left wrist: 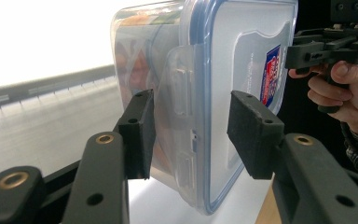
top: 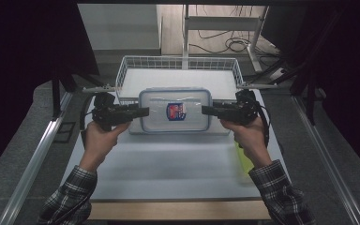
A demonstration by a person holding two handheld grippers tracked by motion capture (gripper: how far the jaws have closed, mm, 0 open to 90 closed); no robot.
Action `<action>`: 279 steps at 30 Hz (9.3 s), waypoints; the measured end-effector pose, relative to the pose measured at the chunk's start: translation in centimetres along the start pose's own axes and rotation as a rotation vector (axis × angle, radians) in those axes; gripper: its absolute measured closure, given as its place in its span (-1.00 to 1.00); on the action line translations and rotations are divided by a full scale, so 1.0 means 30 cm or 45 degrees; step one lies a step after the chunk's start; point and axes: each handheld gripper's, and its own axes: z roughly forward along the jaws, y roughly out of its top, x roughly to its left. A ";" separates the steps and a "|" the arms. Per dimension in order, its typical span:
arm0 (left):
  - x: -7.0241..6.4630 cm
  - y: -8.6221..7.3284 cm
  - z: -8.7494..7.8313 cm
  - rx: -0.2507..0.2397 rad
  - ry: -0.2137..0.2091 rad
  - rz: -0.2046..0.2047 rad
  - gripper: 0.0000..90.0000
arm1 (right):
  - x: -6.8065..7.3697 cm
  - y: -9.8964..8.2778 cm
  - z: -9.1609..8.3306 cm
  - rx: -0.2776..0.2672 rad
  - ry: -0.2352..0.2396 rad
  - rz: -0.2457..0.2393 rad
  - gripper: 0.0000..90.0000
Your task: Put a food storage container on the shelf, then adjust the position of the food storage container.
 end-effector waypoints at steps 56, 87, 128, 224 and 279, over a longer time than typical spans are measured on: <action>0.129 0.238 0.115 -0.074 0.054 -0.023 0.07 | -0.155 0.222 0.079 -0.086 -0.091 0.049 0.04; 0.141 0.238 0.144 -0.059 0.196 0.012 0.08 | -0.129 0.222 0.105 -0.038 -0.257 -0.058 0.28; -0.012 -0.035 0.086 0.046 0.240 0.314 -0.63 | -0.033 -0.001 0.026 -0.066 -0.214 -0.296 -0.58; -0.080 -0.701 0.016 0.186 0.358 0.336 -0.90 | -0.141 -0.574 -0.100 0.242 -0.568 -0.180 -0.01; -0.078 -0.702 0.026 0.198 0.376 0.337 -0.89 | -0.173 -0.628 -0.129 0.519 -0.524 -0.143 0.99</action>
